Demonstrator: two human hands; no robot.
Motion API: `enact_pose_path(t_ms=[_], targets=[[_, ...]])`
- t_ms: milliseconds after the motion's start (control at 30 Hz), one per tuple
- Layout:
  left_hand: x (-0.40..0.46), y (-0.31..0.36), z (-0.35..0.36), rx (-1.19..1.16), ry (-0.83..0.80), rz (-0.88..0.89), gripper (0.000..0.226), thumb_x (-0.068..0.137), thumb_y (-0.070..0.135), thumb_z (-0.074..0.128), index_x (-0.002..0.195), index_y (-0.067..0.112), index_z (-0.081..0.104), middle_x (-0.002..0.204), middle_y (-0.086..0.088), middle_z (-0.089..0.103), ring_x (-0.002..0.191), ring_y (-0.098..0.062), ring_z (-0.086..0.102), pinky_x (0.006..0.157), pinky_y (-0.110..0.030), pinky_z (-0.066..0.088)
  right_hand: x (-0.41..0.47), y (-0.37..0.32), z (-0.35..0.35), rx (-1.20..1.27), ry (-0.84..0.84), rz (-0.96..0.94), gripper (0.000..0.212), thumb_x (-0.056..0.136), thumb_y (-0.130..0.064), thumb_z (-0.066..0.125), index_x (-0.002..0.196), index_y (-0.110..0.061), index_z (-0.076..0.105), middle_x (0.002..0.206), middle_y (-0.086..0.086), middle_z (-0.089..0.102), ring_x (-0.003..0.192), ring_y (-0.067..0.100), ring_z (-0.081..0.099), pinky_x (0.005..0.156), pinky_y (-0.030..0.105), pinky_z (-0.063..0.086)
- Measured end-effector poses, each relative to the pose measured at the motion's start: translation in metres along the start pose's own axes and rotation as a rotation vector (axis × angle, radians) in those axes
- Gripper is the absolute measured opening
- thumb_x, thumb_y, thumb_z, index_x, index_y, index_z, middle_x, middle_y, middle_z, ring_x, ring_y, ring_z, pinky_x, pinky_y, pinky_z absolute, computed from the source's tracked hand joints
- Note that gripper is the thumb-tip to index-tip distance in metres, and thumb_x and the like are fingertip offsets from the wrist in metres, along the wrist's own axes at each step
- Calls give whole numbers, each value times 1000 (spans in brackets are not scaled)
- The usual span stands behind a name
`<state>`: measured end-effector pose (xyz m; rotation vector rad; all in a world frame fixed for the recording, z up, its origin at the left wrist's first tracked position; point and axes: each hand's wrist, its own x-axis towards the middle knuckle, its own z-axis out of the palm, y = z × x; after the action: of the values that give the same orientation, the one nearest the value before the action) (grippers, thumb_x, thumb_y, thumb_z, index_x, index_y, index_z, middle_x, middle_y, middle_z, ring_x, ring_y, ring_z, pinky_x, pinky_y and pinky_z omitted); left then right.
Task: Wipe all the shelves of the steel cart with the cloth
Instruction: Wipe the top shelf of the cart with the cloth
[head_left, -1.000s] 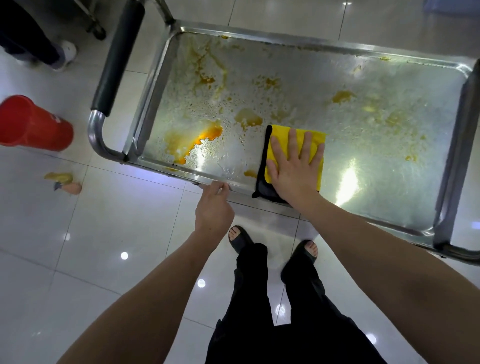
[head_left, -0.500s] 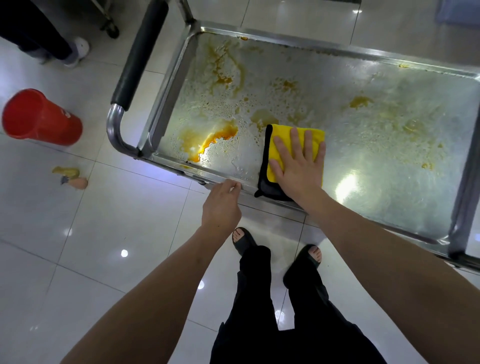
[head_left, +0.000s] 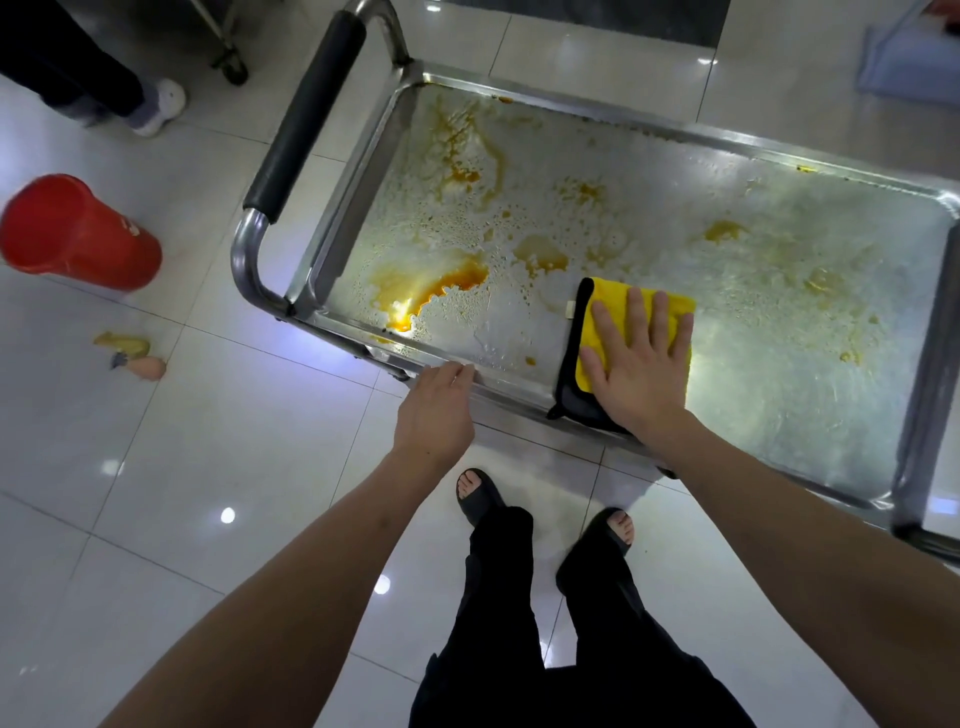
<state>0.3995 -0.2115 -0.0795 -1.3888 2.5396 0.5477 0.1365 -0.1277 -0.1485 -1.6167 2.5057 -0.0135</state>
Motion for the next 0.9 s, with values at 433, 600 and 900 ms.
enact_pose_path(t_ms=[433, 600, 900], targets=[[-5, 4, 10, -66, -65, 55, 61, 84, -3, 50, 142, 16, 52, 142, 4, 47, 131, -19, 43, 99, -30, 48, 21, -47, 6, -3, -7, -22, 66, 107, -63, 16, 166, -34, 15, 175, 12, 1, 159, 44, -8, 125, 66, -2], [-10, -4, 10, -100, -84, 52, 63, 89, 2, 47, 151, 16, 44, 148, 4, 43, 136, -17, 39, 105, -28, 43, 37, -77, 9, 19, -1, -70, 66, 107, -62, 17, 166, -34, 17, 175, 13, 4, 158, 46, -6, 124, 67, 0], [-5, -21, -1, -145, -136, 138, 65, 92, -3, 44, 155, 12, 38, 157, 0, 39, 143, -22, 34, 112, -35, 42, 54, -99, 11, 34, -5, -78, 66, 107, -63, 16, 166, -35, 16, 175, 11, 2, 159, 43, -9, 125, 66, -1]])
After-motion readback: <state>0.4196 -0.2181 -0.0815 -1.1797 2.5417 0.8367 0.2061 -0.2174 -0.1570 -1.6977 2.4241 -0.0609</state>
